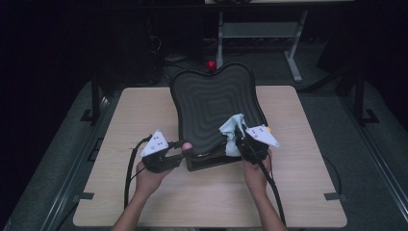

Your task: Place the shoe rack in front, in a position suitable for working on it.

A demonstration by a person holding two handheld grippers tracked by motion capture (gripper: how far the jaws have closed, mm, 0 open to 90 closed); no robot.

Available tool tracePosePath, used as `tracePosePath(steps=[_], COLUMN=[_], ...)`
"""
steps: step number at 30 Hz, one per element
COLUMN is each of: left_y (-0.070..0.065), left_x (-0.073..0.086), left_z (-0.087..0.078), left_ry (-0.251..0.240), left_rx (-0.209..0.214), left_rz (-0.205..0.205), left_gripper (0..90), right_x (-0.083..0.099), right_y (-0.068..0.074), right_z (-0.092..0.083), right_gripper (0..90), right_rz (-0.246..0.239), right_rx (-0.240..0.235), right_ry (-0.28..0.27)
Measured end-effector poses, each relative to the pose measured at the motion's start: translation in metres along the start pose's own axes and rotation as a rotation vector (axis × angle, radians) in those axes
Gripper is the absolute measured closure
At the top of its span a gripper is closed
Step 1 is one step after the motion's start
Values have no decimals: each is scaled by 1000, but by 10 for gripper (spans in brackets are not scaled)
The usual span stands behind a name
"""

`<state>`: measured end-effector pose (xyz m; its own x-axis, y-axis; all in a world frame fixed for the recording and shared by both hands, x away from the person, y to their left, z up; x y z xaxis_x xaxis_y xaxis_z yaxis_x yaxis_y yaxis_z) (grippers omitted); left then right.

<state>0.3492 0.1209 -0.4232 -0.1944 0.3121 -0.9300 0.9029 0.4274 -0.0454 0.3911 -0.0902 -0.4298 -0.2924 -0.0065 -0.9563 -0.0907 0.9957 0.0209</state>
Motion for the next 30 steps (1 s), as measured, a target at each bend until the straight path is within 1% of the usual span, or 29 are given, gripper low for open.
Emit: tracePosePath(steps=[1, 2, 3, 4, 5, 7, 8, 9, 10, 12, 15, 16, 17, 18, 20, 21, 23, 24, 25, 26, 27, 28, 29, 30], left_y=[0, 0, 0, 0, 0, 0, 0, 0, 0, 1, 1, 1, 1, 1, 1, 1, 1, 2, 2, 2, 2, 2, 2, 2], left_x=[0, 0, 0, 0, 0, 0, 0, 0, 0, 0, 0, 0, 0, 0, -1, -1, -1, -1, -1, -1, -1, -1, -1, -1], left_z=[0, 0, 0, 0, 0, 0, 0, 0, 1, 1, 0, 0, 0, 1, 1, 1, 1, 1, 1, 1, 1, 1, 2, 2], left_ry=[0, 2, 3, 4, 5, 3, 3, 2, 2, 1, 2, 2, 3, 3, 3, 3, 3, 2, 2, 3, 2, 3, 2, 1], left_rx=[-1, -3, -3, -5, -6, -6, -6, -7, -8, -8, -12, -11, -13, -13, -13, -14, -13, -14, -14, -15, -14, -15, -16, -16], left_rz=[-2, -2, -2, -1, 0, -1, -2, -3, -3, -5, -7, -7, -6, -6, -5, -5, -6, -7, -7, -8, -9, -8, -8, -9], left_gripper=[606, 606, 606, 606, 606, 606, 606, 606, 606, 606, 606, 606, 606, 606, 606, 606, 606, 606, 606, 606, 606, 606, 606, 606], right_x=[2, 4, 5, 7, 8, 9, 10, 11, 13, 15, 19, 22, 23, 25, 26, 27, 29, 31, 34, 37, 39, 40, 39, 39], right_y=[5, 11, 14, 15, 13, 6, 2, 1, 2, 8, 23, 26, 26, 23, 18, 17, 22, 28, 35, 41, 45, 45, 40, 36], right_z=[-3, -5, -7, -9, -10, -13, -15, -17, -20, -23, -31, -33, -35, -35, -35, -35, -37, -37, -38, -39, -39, -39, -37, -36], right_gripper=[756, 756, 756, 757, 759, 762, 761, 761, 761, 760, 759, 760, 763, 766, 771, 772, 772, 773, 774, 774, 774, 775, 775, 776], right_rz=[-3, -15, -35, -52, -59, -48, -34, -18, -5, -1, 2, -3, -15, -15, 18, 28, 34, 30, 24, 7, -19, -29, -7, 6], right_rx=[-20, -37, -44, -41, -32, -6, 0, -3, -6, -17, -75, -84, -83, -77, -77, -68, -65, -81, -106, -127, -127, -118, -117, -106], right_ry=[-4, -7, -16, -29, -35, -43, -46, -49, -60, -67, -86, -86, -91, -95, -95, -95, -92, -87, -82, -77, -76, -79, -75, -73])
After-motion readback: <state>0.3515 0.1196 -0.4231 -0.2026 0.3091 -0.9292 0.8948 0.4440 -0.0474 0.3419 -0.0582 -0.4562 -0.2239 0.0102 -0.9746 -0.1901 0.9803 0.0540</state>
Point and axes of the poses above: each handheld gripper's, and its own axes: z roughly forward along the jaws, x roughly out of its underside, y roughly to its left, the point moved 8 cm from there along z, roughly forward along the jaws, and after that the axes turned 11 degrees about x, right-handed, at the moved point
